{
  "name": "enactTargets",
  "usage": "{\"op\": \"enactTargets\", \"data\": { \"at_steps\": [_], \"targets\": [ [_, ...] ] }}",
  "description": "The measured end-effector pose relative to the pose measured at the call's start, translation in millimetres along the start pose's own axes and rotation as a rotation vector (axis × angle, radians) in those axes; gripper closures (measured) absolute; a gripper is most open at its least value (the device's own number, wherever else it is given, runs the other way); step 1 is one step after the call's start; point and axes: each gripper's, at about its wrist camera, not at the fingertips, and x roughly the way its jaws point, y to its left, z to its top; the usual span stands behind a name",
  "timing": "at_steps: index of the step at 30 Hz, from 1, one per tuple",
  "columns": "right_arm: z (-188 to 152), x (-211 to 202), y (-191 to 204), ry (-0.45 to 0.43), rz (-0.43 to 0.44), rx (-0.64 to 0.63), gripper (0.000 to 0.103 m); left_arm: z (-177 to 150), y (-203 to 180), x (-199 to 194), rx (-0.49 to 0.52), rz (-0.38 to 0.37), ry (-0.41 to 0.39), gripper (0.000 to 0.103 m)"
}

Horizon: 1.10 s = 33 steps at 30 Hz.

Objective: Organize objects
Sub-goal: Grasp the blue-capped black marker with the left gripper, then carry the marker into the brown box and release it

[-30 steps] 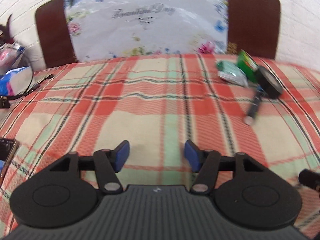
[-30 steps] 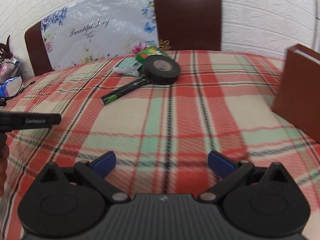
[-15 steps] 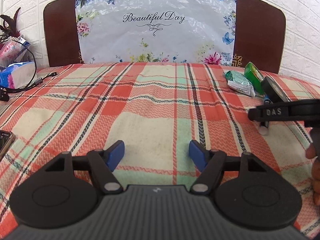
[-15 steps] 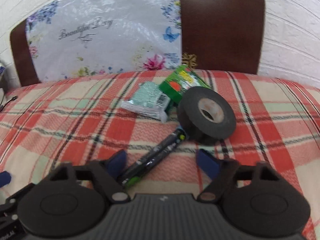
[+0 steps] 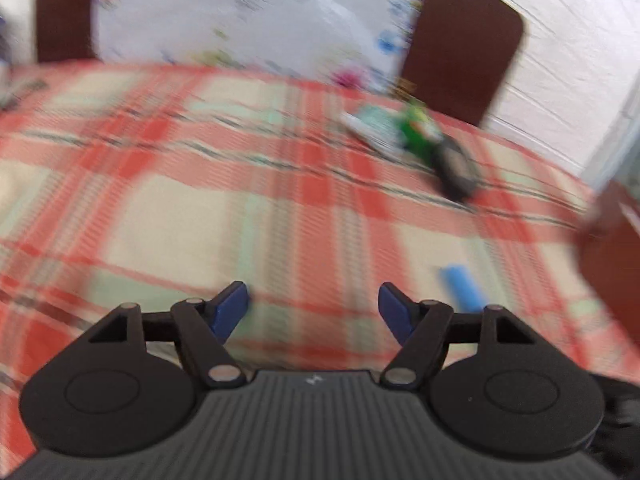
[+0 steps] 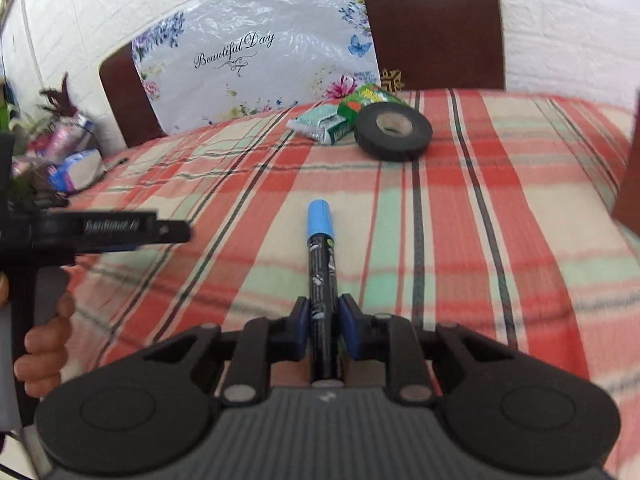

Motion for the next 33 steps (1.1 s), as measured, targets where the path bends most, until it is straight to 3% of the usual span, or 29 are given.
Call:
{"op": "enactTargets", "data": {
  "at_steps": [3,5,7,8,9,12,15,18,24,29,33],
  "targets": [
    [-8,-11,-13,0.008,0.088,0.113,0.085,-2,-31,8,-0.039,-0.178,0.15,0.031],
    [-11,-14,-23,0.01,0.148,0.19,0.085,-8,-52,15,-0.019,-0.185,0.195,0.032],
    [-15,-17,-32,0.003,0.201,0.246,0.085,-15,-70,17,0.046,-0.135,0.176,0.039],
    [-16,-19,-35,-0.003,0.232,0.271,0.085,-17,-78,19,0.067,-0.129,0.182,0.059],
    [-18,-21,-39,-0.013,0.266,0.293,0.085,-16,-83,20,0.06,-0.146,0.199,0.067],
    [-16,-33,-41,-0.046,0.263,0.273,0.085,-3,-100,19,0.046,-0.217,0.212,0.079],
    [-7,-51,-54,-0.126,0.244,0.266,0.085,17,-146,6,0.139,-0.273,0.158,0.082],
    [9,-84,-69,-0.254,0.146,0.205,0.085,35,-206,-3,0.25,-0.35,0.099,0.083],
    [32,-154,-119,-0.468,-0.155,0.097,0.085,41,-321,3,0.422,-0.52,0.043,0.083],
    [33,-183,-171,-0.506,-0.381,0.075,0.085,20,-389,33,0.519,-0.588,0.072,0.082],
    [28,-184,-206,-0.477,-0.471,0.097,0.085,5,-418,59,0.554,-0.578,0.092,0.08]
  ]
}}
